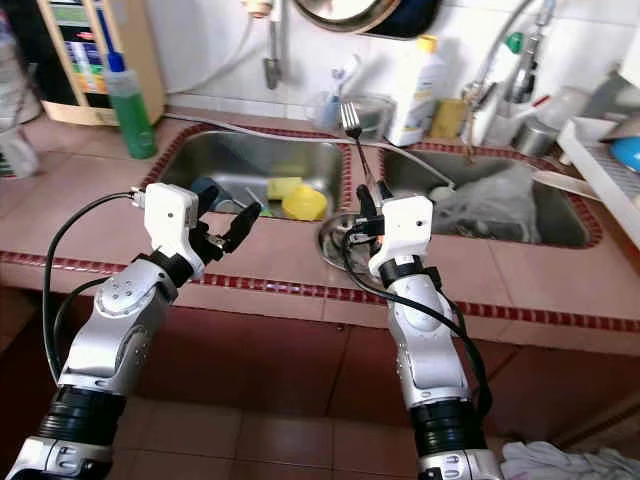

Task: Kitchen organization

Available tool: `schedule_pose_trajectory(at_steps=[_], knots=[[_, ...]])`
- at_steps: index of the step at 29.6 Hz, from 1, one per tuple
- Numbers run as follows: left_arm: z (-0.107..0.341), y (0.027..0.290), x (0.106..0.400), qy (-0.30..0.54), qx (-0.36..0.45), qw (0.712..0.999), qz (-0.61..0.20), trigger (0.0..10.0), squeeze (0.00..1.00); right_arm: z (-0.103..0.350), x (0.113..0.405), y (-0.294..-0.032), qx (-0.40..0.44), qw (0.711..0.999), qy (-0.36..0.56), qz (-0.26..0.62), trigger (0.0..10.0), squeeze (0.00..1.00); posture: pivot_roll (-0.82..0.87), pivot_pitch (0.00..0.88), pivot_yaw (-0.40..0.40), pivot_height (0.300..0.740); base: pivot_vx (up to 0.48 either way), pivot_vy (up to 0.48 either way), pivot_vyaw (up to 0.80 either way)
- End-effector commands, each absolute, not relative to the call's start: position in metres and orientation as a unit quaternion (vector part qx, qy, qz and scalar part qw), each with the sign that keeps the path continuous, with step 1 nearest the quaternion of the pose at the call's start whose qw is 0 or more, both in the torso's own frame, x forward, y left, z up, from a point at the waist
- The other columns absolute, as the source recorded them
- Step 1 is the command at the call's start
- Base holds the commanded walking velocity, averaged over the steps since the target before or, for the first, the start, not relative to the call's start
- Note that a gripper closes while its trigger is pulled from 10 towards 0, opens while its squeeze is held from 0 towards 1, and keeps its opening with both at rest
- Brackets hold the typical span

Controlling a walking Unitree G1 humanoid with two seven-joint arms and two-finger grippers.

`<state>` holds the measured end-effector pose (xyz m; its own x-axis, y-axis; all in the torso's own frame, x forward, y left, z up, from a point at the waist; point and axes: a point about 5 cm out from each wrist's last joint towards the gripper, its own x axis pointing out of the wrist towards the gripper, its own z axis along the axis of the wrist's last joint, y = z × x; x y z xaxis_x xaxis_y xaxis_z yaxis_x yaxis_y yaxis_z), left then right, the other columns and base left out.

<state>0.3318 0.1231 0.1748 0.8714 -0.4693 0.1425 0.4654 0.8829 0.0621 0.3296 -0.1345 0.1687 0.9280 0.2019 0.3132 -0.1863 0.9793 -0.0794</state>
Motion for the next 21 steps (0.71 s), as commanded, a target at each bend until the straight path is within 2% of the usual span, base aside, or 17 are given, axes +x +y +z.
schedule_pose_trajectory(at_steps=[1,21], knots=[[0.1773,0.1275,0.3339,-0.078,0.014,0.967,-0.241,10.0,0.00,0.1761,0.3297,-0.1357,-0.019,0.979,-0.177,0.098,10.0,0.00,0.14,0.030,-0.031,0.740,0.000,0.000,0.00],[0.1783,0.1312,0.3358,-0.079,0.001,0.971,-0.227,10.0,0.00,0.1749,0.3298,-0.1337,-0.027,0.979,-0.171,0.107,10.0,0.00,0.14,0.034,-0.037,0.740,0.000,0.000,0.00]])
